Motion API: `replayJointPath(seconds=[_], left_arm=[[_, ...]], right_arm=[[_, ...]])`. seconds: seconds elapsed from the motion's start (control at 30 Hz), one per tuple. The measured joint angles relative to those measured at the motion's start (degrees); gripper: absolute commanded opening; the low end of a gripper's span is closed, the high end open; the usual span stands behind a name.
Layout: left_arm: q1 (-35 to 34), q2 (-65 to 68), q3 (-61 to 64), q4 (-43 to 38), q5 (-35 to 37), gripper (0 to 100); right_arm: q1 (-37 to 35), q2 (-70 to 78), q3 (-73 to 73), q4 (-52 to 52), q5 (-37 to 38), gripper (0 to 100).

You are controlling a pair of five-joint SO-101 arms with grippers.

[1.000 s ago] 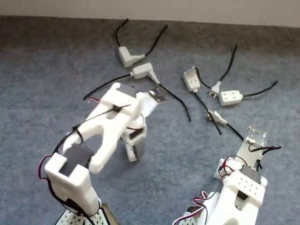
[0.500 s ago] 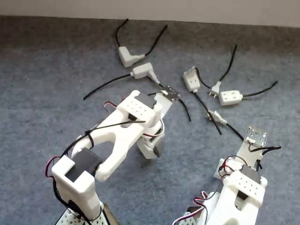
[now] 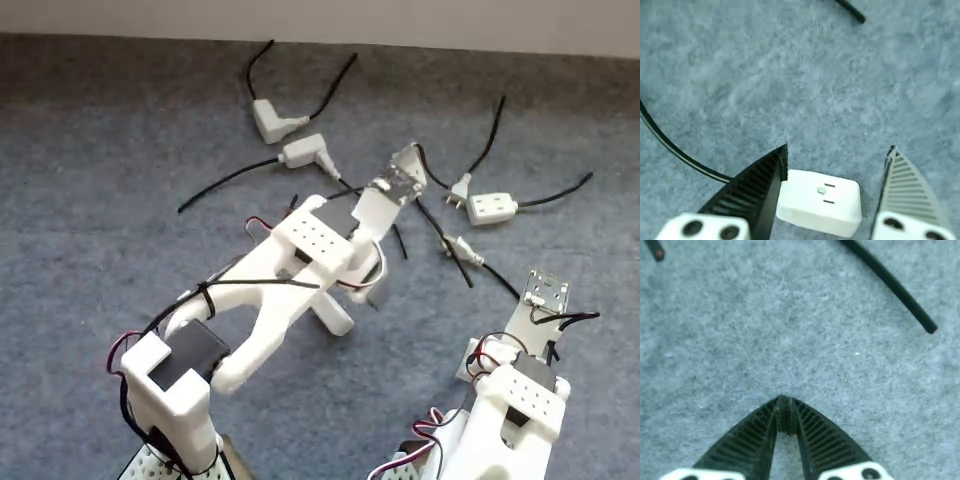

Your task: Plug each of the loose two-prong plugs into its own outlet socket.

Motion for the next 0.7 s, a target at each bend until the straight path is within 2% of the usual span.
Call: replayJointPath(seconds=[0.13, 0.3, 0.37, 0.47, 0.6, 0.7], left_arm=[[-0.35, 0.00, -6.24, 2.46, -0.09, 31], [0.09, 0.00, -17.58, 19.78, -0.09, 31], [-0.09, 0.00, -18.90, 27.34, -0.44, 31], [-0.18, 0.00, -17.05, 34.02, -2.37, 31], [0.35, 0.00, -8.70, 34.81, -5.89, 31], [0.97, 0.00, -3.34, 31.12, -7.30, 31]], right_arm=[[0.00, 0.00, 0.00, 0.00, 0.00, 1.2], [0.00, 0.00, 0.00, 0.00, 0.00, 1.2], [0.00, 0.00, 0.00, 0.00, 0.00, 1.2], [0.00, 0.00, 0.00, 0.00, 0.00, 1.2], [0.00, 0.00, 0.00, 0.00, 0.00, 1.2], [0.00, 0.00, 0.00, 0.00, 0.00, 1.2]])
